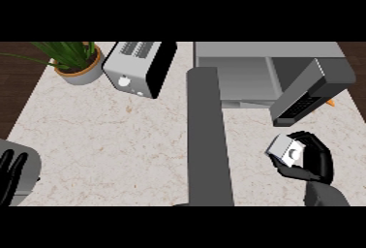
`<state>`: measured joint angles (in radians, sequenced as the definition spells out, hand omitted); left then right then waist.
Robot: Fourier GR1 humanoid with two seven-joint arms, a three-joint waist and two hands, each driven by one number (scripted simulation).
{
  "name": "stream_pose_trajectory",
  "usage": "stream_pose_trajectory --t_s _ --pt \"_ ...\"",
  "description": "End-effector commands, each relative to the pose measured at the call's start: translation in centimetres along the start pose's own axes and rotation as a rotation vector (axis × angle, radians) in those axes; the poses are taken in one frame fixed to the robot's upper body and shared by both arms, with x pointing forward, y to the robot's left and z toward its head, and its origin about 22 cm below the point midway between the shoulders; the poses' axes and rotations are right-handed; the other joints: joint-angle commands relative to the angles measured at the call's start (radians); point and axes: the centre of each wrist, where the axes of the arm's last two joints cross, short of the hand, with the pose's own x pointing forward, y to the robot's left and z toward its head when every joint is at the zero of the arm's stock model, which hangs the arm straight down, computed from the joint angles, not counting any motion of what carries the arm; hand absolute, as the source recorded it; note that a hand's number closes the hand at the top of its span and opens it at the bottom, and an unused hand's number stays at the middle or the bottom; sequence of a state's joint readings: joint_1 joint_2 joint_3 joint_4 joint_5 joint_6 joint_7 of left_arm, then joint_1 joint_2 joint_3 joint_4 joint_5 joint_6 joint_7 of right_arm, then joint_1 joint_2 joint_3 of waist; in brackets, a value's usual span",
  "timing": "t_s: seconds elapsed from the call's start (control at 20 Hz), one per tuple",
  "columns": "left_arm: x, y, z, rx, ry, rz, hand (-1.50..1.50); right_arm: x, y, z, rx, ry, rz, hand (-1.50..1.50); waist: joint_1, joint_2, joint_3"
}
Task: Pick up the milk, place it into the microwave and close the microwave
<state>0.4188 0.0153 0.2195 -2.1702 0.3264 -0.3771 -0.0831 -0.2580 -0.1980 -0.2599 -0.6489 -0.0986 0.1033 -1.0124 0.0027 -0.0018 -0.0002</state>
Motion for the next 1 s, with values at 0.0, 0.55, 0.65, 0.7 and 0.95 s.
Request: stream_pose_trajectory --t_s 0.0,0.55,0.65,0.7,0.95 --pt "-0.1 0.7 -0.6 -0.001 0.003 0.012 -1.50 1.4 0.1 -0.7 0.119 -0.050 -0.057 1.50 -0.007 -0.001 -0.001" --pt "0.6 0.5 0.2 0.003 0.026 0.018 -1.50 8.5 5.3 -3.4 0.198 -0.098 -0.081 1.50 -0.005 -0.001 0.000" --pt "0.6 0.6 0.1 0.005 0.020 0.020 -1.50 9.9 7.8 -4.0 0.185 -0.107 -0.044 1.50 -0.003 -0.001 -0.001" --pt "0.6 1.9 1.5 0.018 0.007 0.023 -1.50 7.6 7.9 -2.3 0.198 -0.108 0.004 1.50 0.003 0.000 0.000" --pt "-0.3 1.6 0.6 0.020 0.024 0.014 -1.50 10.1 10.4 -8.1 0.161 -0.052 0.056 1.50 0.004 0.001 0.000"
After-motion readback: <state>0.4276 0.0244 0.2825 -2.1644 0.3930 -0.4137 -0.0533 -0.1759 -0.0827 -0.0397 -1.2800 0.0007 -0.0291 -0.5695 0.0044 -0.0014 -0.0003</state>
